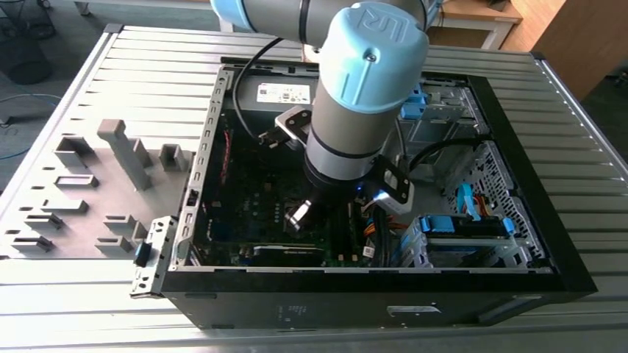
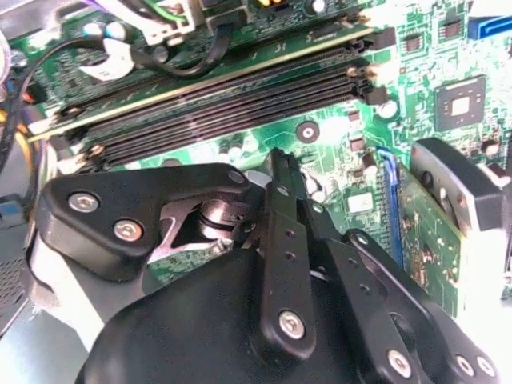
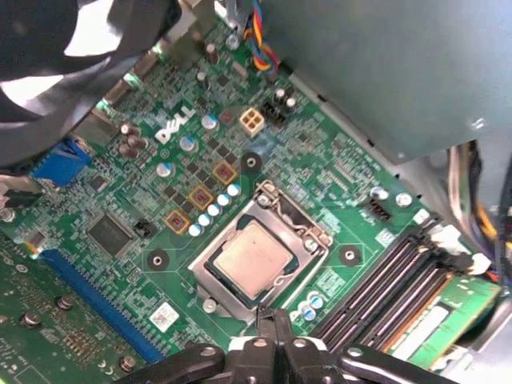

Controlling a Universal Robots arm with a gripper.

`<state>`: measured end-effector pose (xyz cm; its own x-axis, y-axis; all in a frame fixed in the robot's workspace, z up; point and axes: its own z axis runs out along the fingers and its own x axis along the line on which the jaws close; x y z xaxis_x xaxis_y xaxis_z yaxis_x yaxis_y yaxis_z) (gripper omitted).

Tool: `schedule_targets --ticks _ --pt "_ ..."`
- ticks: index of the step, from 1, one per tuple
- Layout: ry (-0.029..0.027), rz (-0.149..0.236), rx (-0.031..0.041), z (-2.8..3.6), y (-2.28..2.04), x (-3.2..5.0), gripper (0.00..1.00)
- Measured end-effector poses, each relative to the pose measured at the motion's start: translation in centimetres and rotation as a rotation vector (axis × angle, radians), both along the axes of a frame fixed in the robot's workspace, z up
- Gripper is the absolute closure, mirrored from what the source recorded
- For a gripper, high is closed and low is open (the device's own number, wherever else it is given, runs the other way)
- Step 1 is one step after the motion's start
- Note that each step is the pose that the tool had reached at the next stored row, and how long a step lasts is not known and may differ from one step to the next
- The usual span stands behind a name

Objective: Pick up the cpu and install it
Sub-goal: 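Install the first cpu locking lever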

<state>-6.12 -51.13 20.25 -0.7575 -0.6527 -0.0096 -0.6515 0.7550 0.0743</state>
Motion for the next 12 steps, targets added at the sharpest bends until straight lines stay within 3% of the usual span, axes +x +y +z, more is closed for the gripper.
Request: schedule_targets --ticks 3,4,8,9,12 --pt "0.0 0.0 0.0242 0.26 -0.02 0.0 0.89" --pt "-0.0001 0.0 0.0289 0.27 -0.02 0.0 0.89" --pt "0.0002 0.0 0.0289 0.28 -0.03 0.0 0.89" --pt "0.0034 0.0 0.0289 0.28 -0.03 0.02 0.89" --pt "0.0335 0.0 0.0291 0.27 -0.05 0.1 0.89"
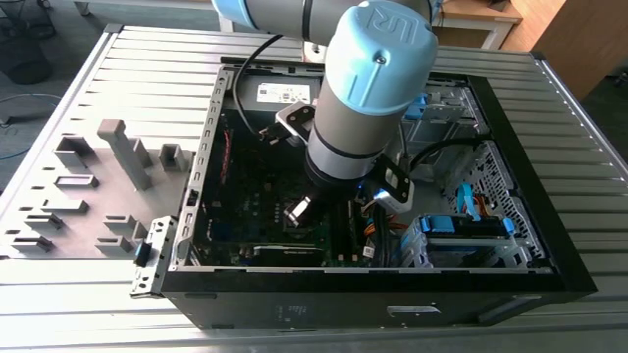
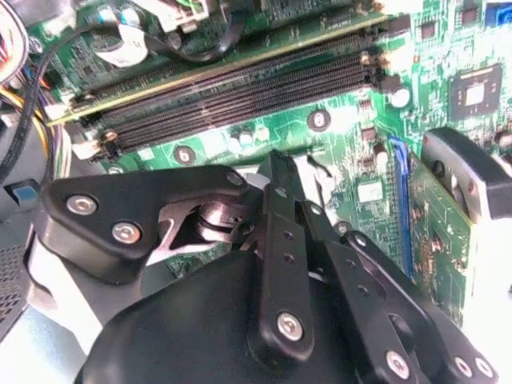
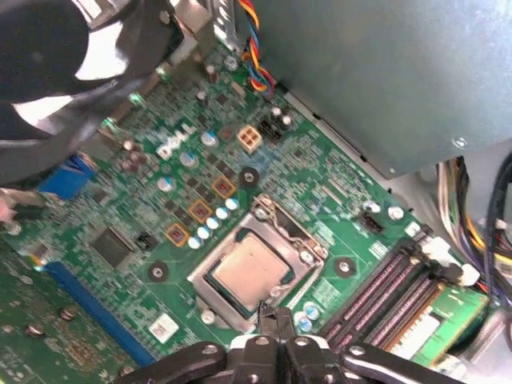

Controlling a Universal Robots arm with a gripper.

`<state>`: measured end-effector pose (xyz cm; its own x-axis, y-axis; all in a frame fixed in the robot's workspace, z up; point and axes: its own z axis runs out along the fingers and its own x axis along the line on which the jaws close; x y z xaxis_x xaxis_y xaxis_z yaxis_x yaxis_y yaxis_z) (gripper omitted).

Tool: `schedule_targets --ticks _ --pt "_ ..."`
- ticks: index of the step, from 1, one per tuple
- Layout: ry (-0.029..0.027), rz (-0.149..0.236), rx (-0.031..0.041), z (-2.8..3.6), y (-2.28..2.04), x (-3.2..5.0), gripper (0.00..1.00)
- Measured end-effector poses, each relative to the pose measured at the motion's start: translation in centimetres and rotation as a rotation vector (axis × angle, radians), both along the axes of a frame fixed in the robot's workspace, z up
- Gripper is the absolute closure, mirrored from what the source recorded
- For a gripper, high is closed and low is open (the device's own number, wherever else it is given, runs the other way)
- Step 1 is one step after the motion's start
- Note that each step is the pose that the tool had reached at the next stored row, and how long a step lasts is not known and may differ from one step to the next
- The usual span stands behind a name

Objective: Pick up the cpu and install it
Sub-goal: 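Install the first cpu locking lever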

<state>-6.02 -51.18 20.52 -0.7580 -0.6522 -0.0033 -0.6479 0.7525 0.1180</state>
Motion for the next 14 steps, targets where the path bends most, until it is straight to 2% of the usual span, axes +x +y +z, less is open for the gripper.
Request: schedule_targets --ticks 1,5,11,14 --pt "0.0055 0.0 0.0002 0.0 -0.02 0.02 0.89" --pt "0.0062 0.0 0.0005 0.0 -0.05 0.04 0.89" --pt "0.0083 -0.005 0.0015 -0.21 -0.55 0.37 0.89" --pt "0.0089 -0.006 0.0036 -0.21 -0.56 0.38 0.89"
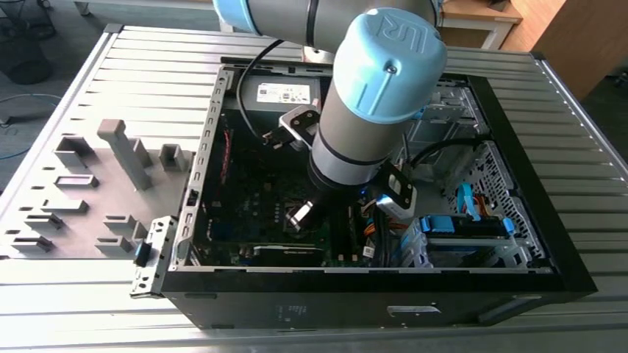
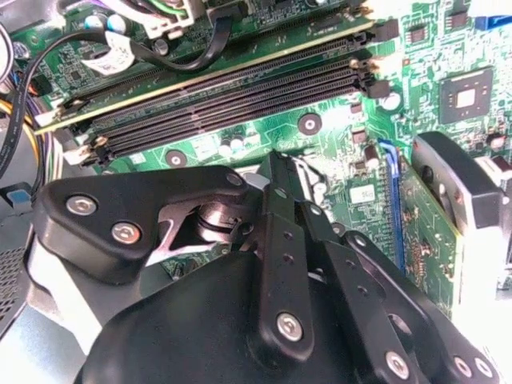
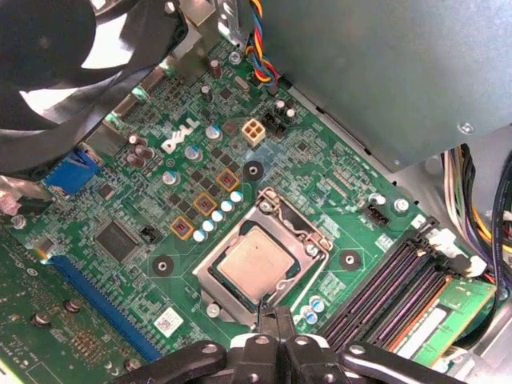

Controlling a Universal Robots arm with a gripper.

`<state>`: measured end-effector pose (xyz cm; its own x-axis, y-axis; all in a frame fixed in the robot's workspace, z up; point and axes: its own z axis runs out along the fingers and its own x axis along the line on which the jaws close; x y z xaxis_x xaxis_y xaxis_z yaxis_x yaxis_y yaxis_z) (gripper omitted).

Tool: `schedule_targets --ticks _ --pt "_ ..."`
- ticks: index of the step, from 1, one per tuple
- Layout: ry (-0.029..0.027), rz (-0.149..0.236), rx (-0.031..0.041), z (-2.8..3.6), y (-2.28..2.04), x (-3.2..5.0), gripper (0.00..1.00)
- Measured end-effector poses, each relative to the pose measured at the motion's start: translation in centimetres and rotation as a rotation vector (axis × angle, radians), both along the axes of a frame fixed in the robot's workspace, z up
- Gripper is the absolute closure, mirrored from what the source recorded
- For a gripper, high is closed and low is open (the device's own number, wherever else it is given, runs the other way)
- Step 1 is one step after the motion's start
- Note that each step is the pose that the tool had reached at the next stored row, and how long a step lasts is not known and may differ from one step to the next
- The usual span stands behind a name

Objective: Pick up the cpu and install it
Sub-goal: 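Install the first cpu locking lever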

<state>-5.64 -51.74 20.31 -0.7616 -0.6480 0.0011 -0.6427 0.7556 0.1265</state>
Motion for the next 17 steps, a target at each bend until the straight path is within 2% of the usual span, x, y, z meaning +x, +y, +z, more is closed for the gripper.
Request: schedule_targets --ticks 2,4,10,14,16,17 --pt "0.0 0.0 0.0004 -0.01 0.0 0.01 0.89" --pt "0.0041 0.0 0.0008 -0.16 -0.04 0.02 0.89" --pt "0.0252 0.0 0.0019 -0.86 -0.47 0.14 0.89" --pt "0.0452 0.0 0.0016 -1.18 -0.74 0.44 0.89" --pt "0.0504 0.0 0.0014 -1.23 -0.75 0.51 0.89" --pt "0.0504 0.0 0.0014 -1.23 -0.75 0.51 0.89"
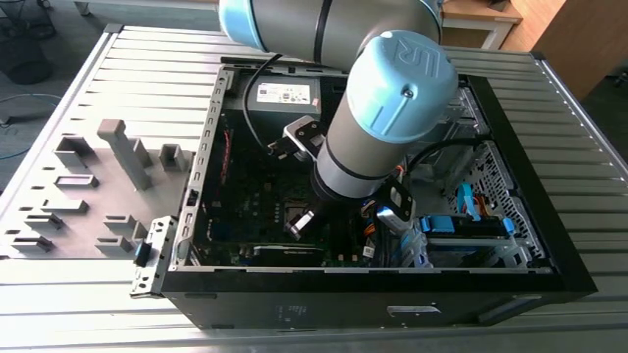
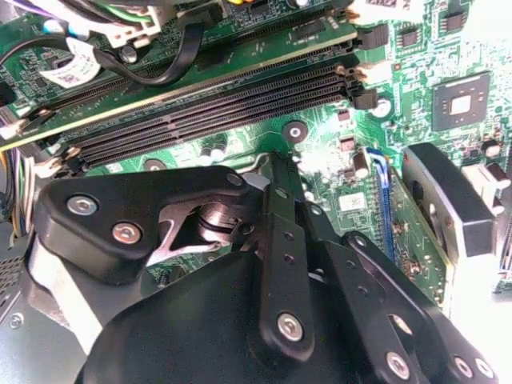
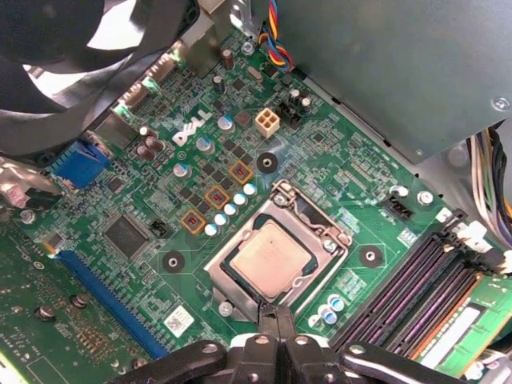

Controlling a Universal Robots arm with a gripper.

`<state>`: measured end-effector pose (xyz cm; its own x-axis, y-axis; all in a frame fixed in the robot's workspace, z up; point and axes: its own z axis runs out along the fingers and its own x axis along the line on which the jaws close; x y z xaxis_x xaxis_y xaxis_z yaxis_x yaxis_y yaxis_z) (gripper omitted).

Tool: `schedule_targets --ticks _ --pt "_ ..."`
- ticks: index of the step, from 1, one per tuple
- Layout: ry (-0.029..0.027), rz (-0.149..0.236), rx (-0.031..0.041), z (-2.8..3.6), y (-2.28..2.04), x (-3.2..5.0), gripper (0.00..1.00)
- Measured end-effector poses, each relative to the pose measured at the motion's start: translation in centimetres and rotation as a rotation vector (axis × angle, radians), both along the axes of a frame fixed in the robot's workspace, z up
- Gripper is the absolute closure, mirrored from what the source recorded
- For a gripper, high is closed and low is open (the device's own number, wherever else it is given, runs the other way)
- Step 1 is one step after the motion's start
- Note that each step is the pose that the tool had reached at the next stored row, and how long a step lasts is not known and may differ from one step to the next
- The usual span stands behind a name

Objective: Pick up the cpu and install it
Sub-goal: 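Install the first cpu locking lever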

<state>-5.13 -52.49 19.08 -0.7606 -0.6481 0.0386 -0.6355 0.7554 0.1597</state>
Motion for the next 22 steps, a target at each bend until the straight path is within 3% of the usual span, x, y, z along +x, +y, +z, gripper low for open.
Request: schedule_targets --ticks 8,13,22 --pt "-0.0002 0.0 0.0006 -0.03 0.01 0.01 0.89" --pt "-0.0002 0.024 0.0008 0.01 0.01 0.0 0.89" --pt "-0.0001 0.115 0.0011 0.08 0.0 0.07 0.89"
